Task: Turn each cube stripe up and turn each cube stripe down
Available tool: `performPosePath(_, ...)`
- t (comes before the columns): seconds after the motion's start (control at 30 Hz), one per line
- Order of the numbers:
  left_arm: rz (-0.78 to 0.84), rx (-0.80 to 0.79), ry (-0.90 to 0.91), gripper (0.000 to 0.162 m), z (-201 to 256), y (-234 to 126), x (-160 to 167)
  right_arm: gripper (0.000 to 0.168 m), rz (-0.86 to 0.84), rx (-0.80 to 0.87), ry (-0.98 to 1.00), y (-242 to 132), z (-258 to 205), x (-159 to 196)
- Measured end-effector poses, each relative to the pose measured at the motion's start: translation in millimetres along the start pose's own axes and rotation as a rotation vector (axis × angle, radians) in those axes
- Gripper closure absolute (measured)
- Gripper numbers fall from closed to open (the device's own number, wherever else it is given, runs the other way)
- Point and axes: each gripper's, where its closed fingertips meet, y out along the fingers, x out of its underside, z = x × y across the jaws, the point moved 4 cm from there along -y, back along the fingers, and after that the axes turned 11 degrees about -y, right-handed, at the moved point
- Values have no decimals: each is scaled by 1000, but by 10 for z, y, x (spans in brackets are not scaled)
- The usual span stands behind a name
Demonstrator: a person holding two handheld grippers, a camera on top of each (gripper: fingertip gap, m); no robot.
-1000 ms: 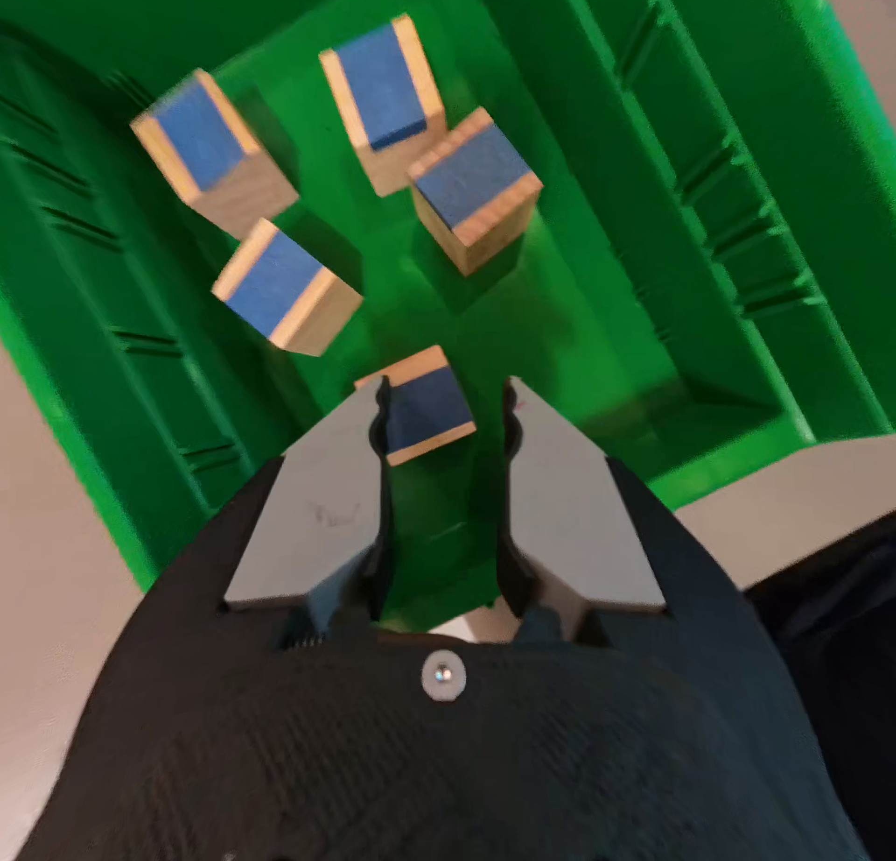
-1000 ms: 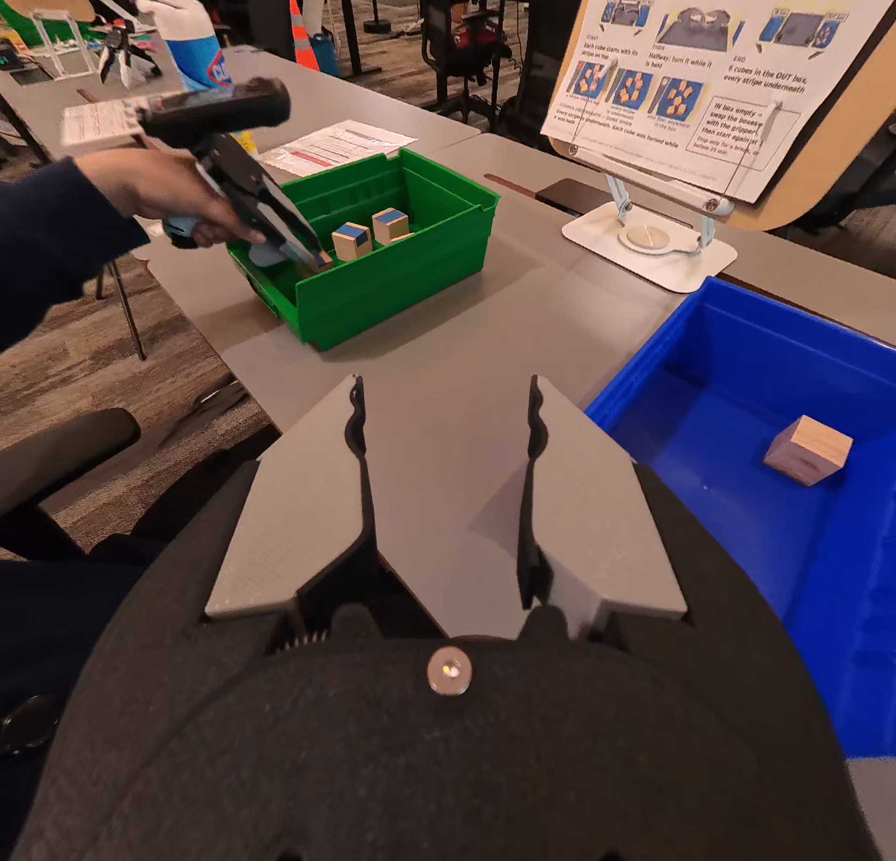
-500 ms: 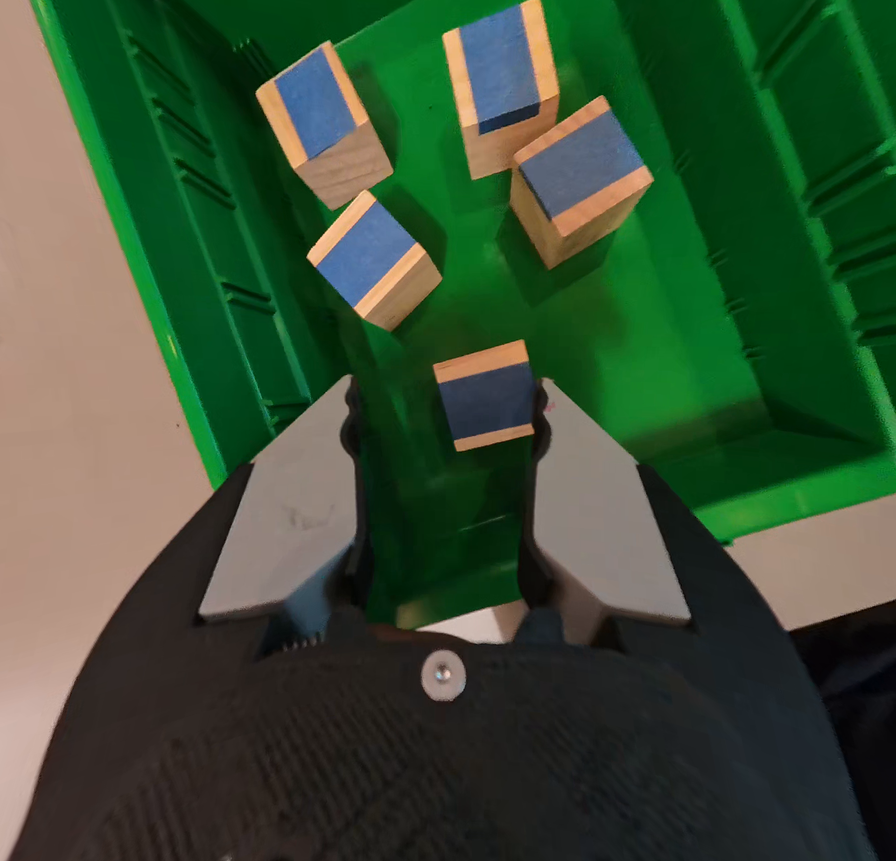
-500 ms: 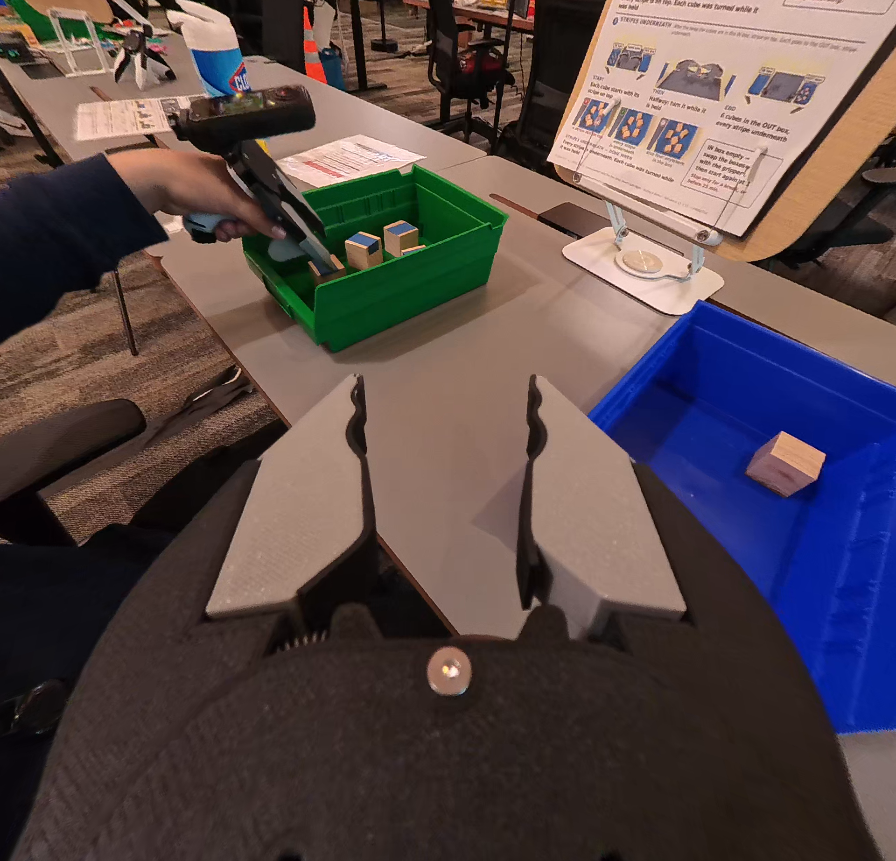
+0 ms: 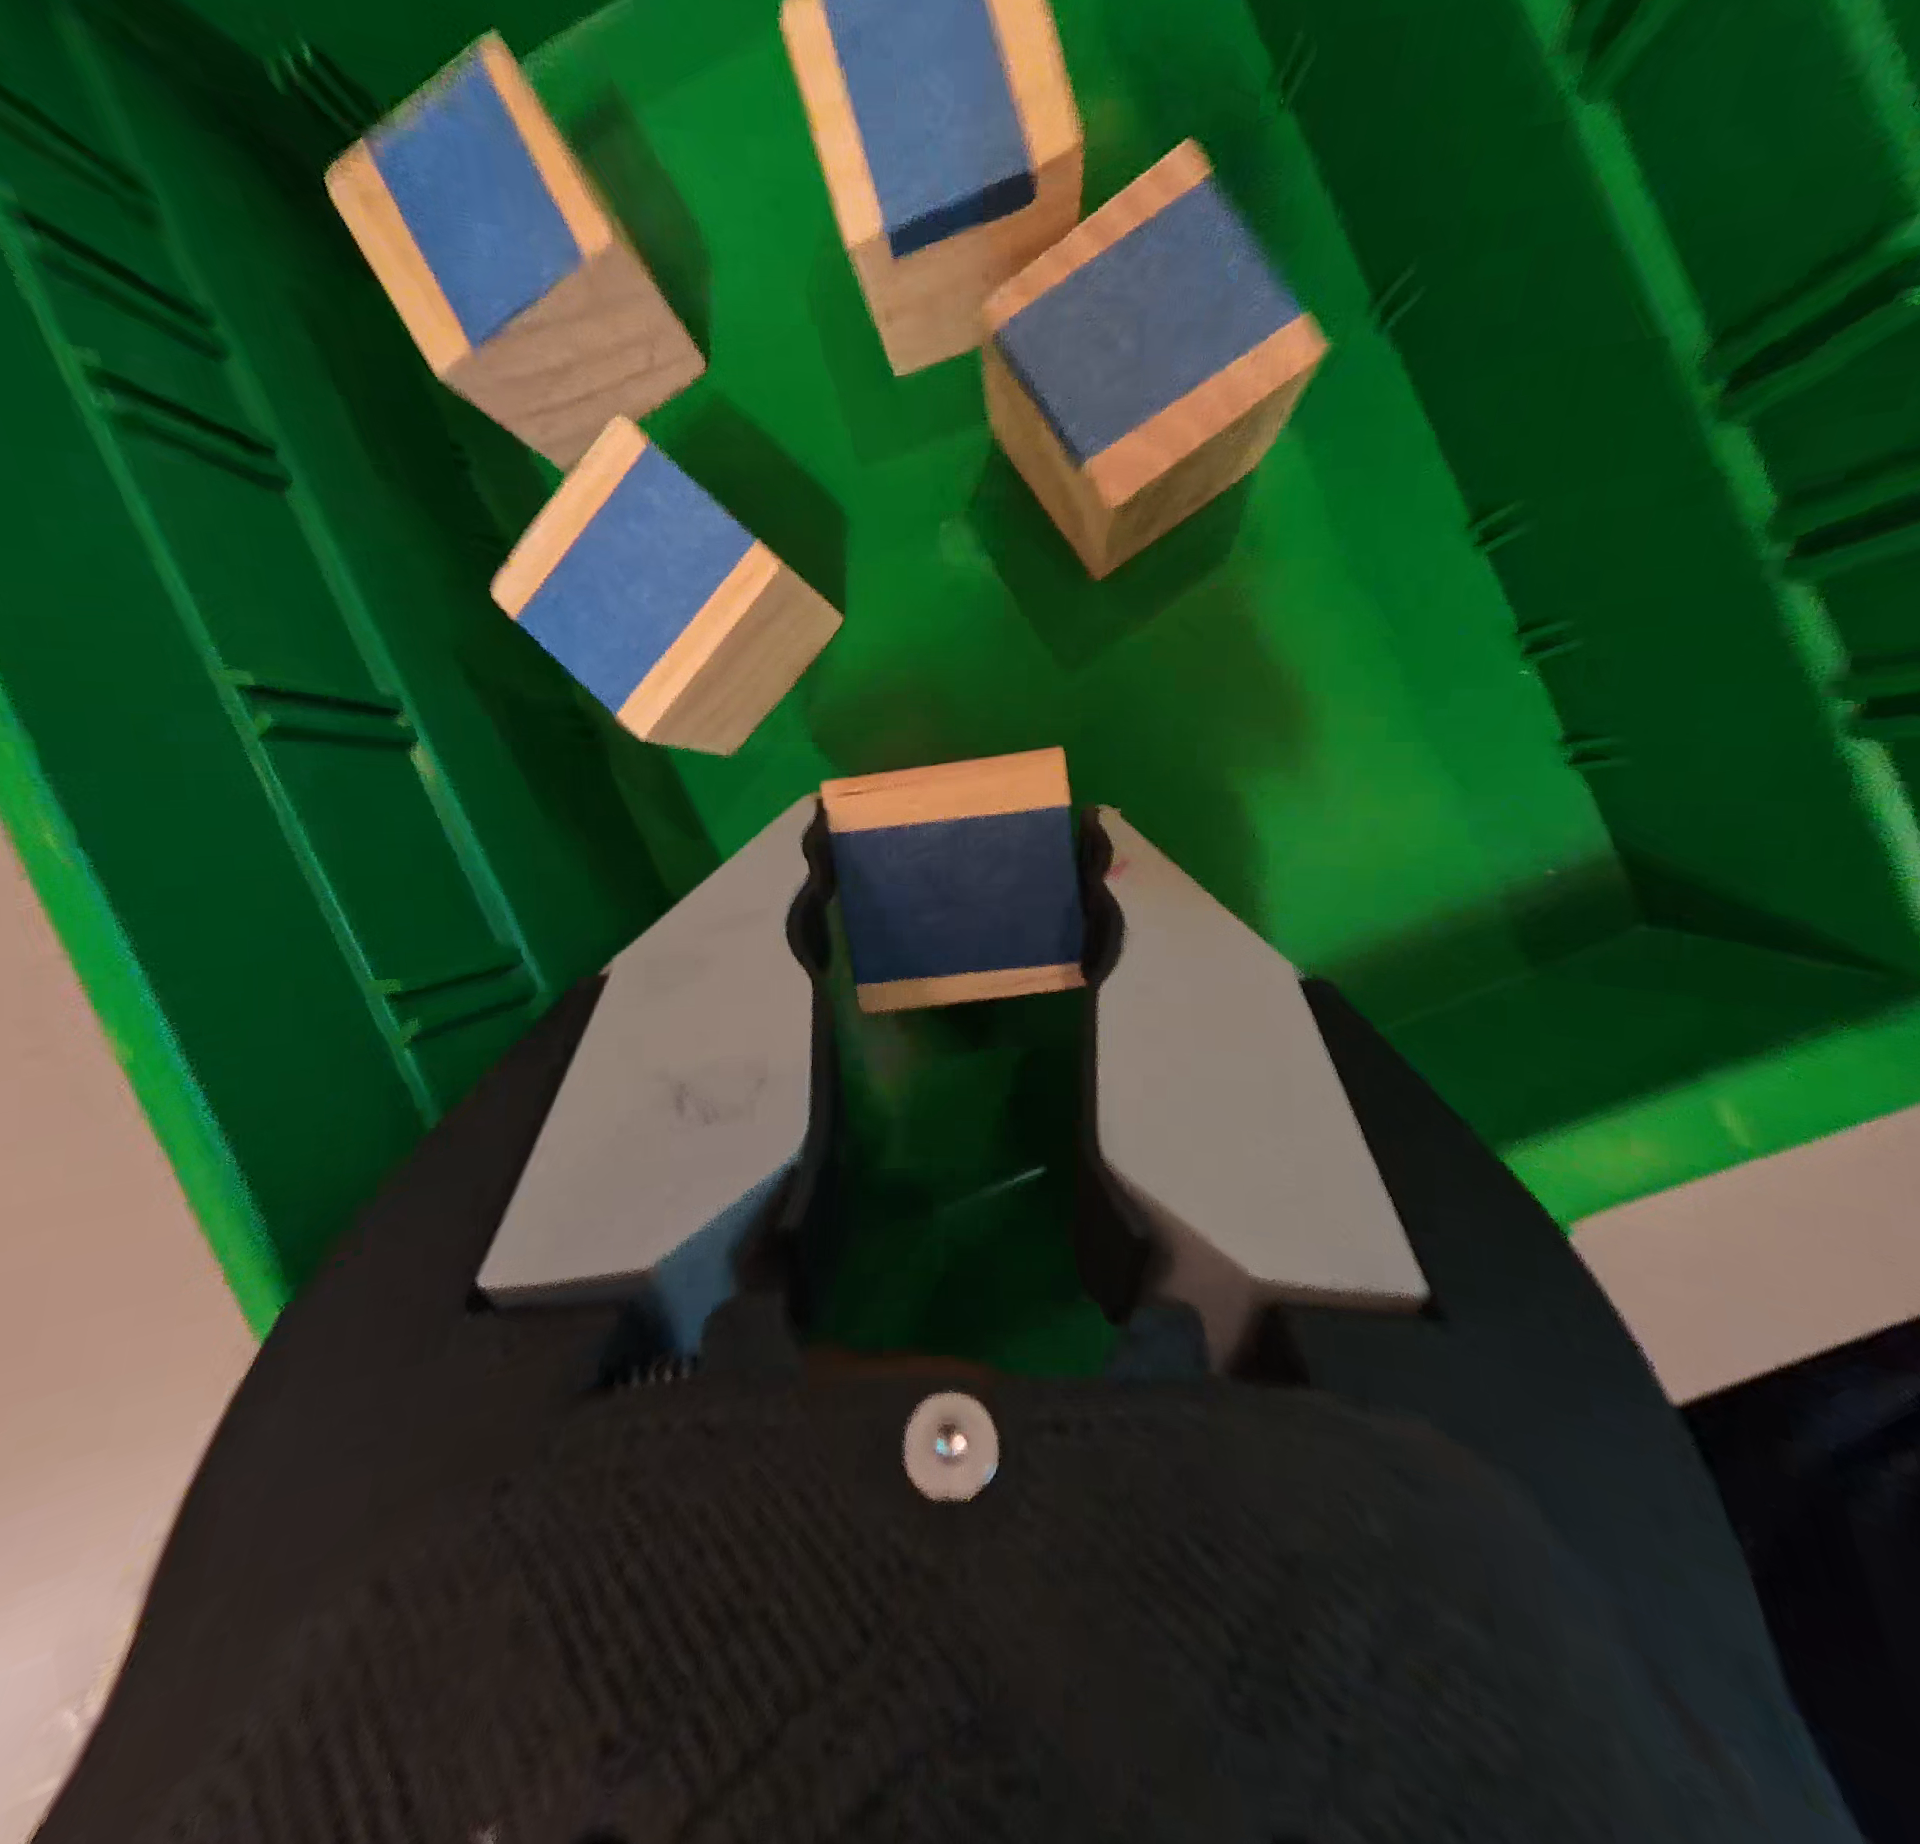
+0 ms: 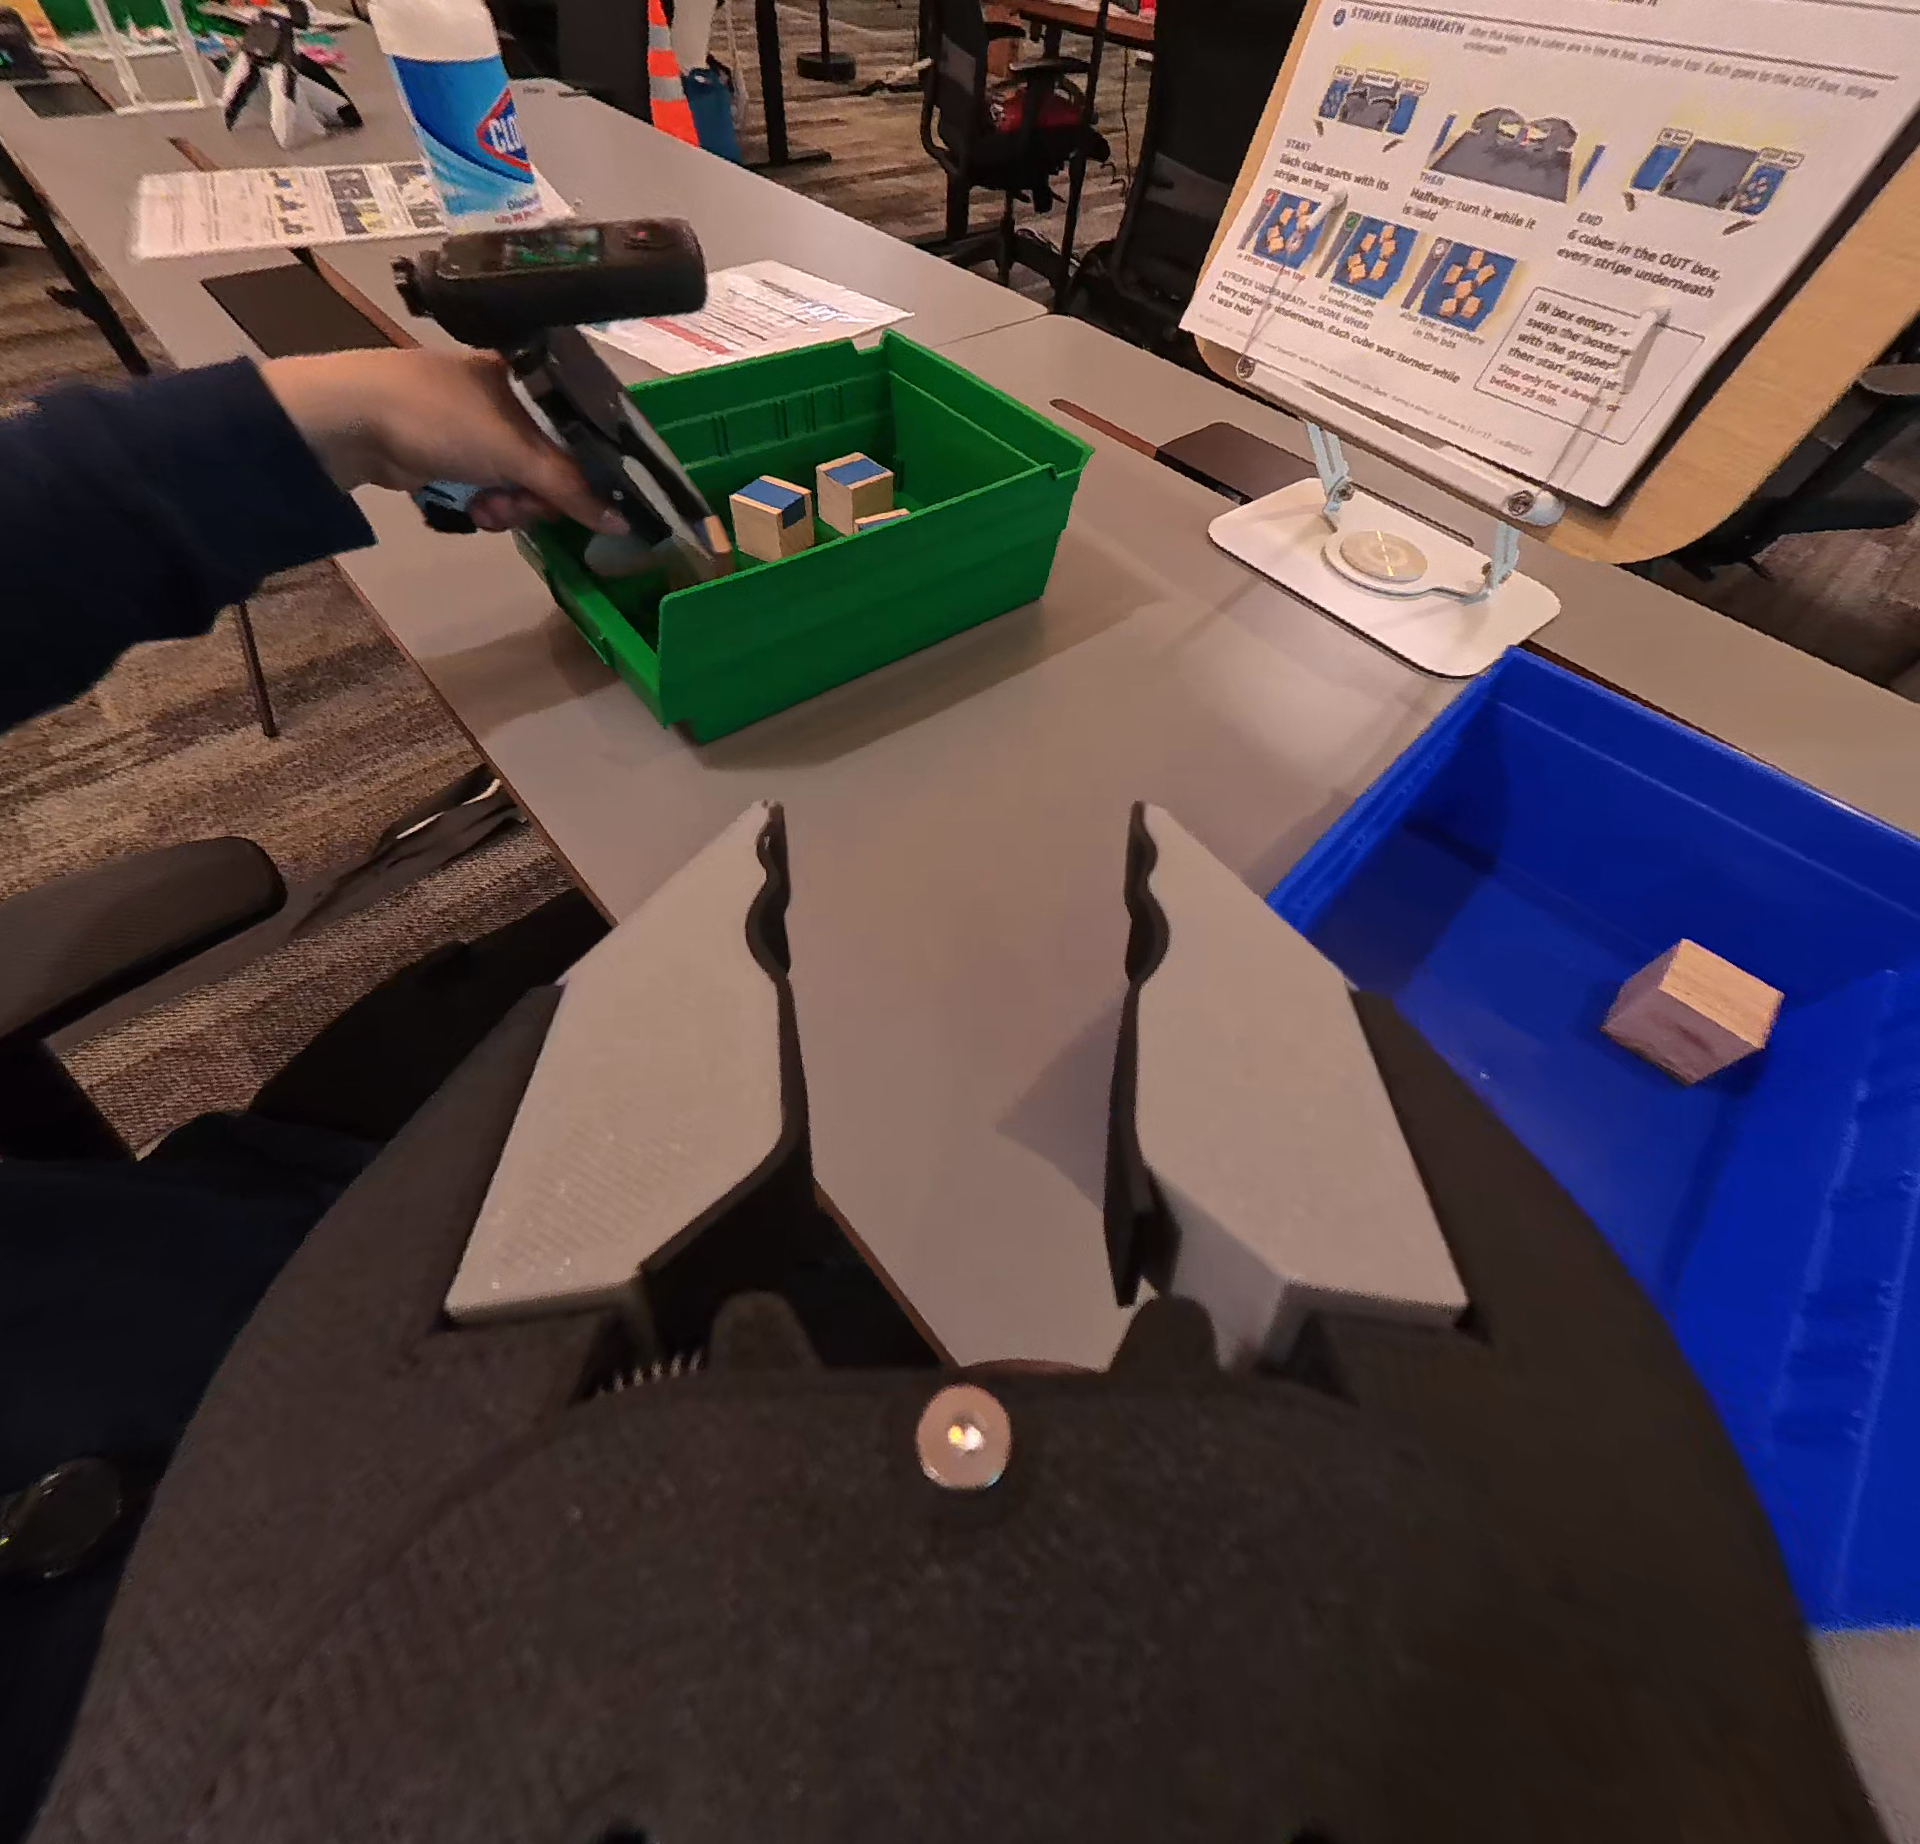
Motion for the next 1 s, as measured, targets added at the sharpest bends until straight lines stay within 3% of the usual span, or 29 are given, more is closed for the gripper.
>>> performPosePath(0.1,196,22,105,116,211,-282,-193,107,28,-130,44,145,-143,19)
performPosePath(0.2,545,150,339,117,828,-836,-351,104,31,-316,173,436,-303,115)
performPosePath(0.33,942,225,706,117,1758,-1460,-161,101,146,-669,375,631,-635,6)
performPosePath(0.5,1310,432,869,117,2452,-1887,225,95,200,-916,585,766,-828,-12)
performPosePath(0.67,1407,573,886,117,2691,-1980,406,95,260,-1095,701,776,-946,-73)
performPosePath(0.77,1412,540,886,117,2741,-1898,395,111,268,-1202,687,744,-1076,-99)
performPosePath(0.83,1415,531,871,117,2739,-1843,379,125,272,-1189,677,780,-1075,-84)
performPosePath(1.0,1347,475,796,119,2668,-1608,332,126,218,-1065,650,927,-990,54)
